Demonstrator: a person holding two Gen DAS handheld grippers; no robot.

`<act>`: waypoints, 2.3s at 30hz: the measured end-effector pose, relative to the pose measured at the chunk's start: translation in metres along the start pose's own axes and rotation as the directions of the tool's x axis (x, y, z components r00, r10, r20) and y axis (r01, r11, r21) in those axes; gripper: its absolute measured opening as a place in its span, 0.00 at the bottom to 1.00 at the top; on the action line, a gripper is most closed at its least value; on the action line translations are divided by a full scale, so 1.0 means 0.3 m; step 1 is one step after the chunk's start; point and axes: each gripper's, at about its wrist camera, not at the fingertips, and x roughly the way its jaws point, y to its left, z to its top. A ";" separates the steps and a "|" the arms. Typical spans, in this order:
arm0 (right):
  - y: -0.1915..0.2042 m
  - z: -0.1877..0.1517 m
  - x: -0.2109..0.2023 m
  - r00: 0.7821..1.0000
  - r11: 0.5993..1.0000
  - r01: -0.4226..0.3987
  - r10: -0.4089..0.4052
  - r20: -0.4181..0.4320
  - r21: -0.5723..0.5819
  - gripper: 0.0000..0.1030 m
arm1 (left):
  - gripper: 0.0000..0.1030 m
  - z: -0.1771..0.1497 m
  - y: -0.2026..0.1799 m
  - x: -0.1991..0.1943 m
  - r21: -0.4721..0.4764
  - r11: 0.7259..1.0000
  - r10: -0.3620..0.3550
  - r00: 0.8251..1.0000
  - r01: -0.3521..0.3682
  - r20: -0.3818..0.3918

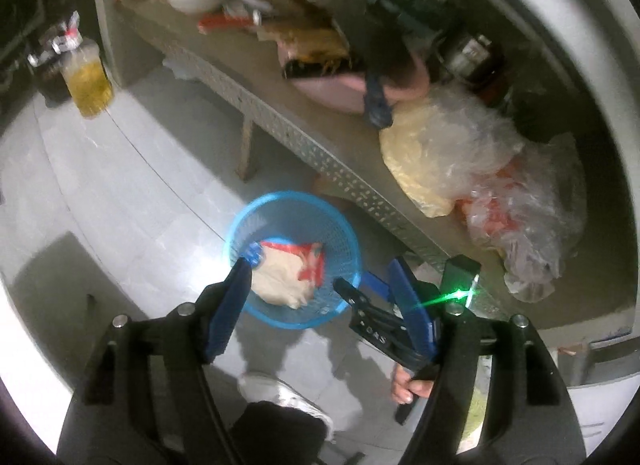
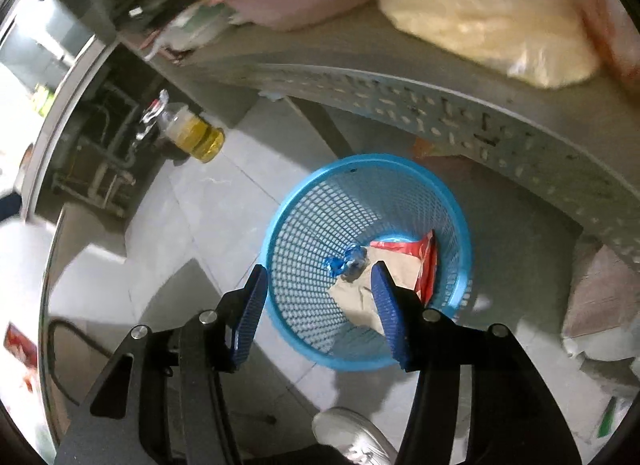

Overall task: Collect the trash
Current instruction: 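Open both grippers to drop the cloth and blue bag into the wastebasket, then move both tools back over the table toward the red can and clear container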

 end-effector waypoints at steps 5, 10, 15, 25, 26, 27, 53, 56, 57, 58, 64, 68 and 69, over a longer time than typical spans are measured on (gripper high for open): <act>0.158 -0.049 -0.146 0.998 0.988 0.034 -0.027 0.051 -0.152 0.67 | 0.70 -0.096 -0.003 -0.221 0.061 0.997 0.032 0.994 -0.038 0.102; 0.345 -0.078 -0.314 0.988 0.947 0.083 -0.037 0.150 -0.310 0.84 | 0.71 -0.209 0.046 -0.401 0.032 0.997 0.067 0.984 -0.073 0.166; 0.504 -0.109 -0.481 0.956 0.890 0.177 -0.054 0.290 -0.420 0.94 | 0.76 -0.373 0.116 -0.606 -0.037 0.981 0.191 0.942 -0.188 0.276; 0.727 -0.189 -0.678 0.944 0.803 0.078 0.131 0.304 -0.591 0.94 | 0.77 -0.791 0.304 -0.920 -0.239 0.918 0.385 0.854 -0.316 0.350; 0.744 -0.196 -0.688 0.943 0.800 0.042 0.165 0.288 -0.599 0.94 | 0.77 -0.827 0.317 -0.942 -0.255 0.912 0.397 0.847 -0.321 0.354; 0.761 -0.209 -0.692 0.944 0.794 0.009 0.194 0.268 -0.607 0.94 | 0.77 -0.870 0.336 -0.969 -0.277 0.905 0.409 0.841 -0.323 0.355; 1.196 -0.500 -0.465 0.810 0.615 -0.582 0.386 -0.441 -0.532 0.94 | 0.72 -1.078 0.528 -1.031 -0.084 0.782 0.605 0.719 -0.618 0.341; 1.219 -0.486 -0.447 0.808 0.617 -0.584 0.385 -0.445 -0.527 0.94 | 0.72 -1.025 0.593 -1.074 -0.143 0.823 0.561 0.749 -0.549 0.353; 1.227 -0.487 -0.446 0.807 0.615 -0.586 0.385 -0.447 -0.528 0.94 | 0.73 -1.010 0.609 -1.084 -0.161 0.834 0.548 0.755 -0.528 0.360; 1.234 -0.487 -0.447 0.805 0.613 -0.589 0.387 -0.449 -0.527 0.94 | 0.74 -0.982 0.638 -1.097 -0.179 0.853 0.521 0.772 -0.491 0.364; 1.272 -0.496 -0.449 0.787 0.599 -0.613 0.403 -0.467 -0.515 0.94 | 0.82 -0.797 0.826 -1.062 -0.233 0.907 0.413 0.855 -0.352 0.314; 1.290 -0.503 -0.438 0.778 0.591 -0.622 0.392 -0.490 -0.514 0.94 | 0.82 -0.712 0.911 -0.973 -0.232 0.902 0.415 0.877 -0.363 0.241; 1.291 -0.503 -0.431 0.775 0.593 -0.625 0.391 -0.496 -0.508 0.94 | 0.82 -0.703 0.923 -0.950 -0.226 0.900 0.420 0.878 -0.372 0.228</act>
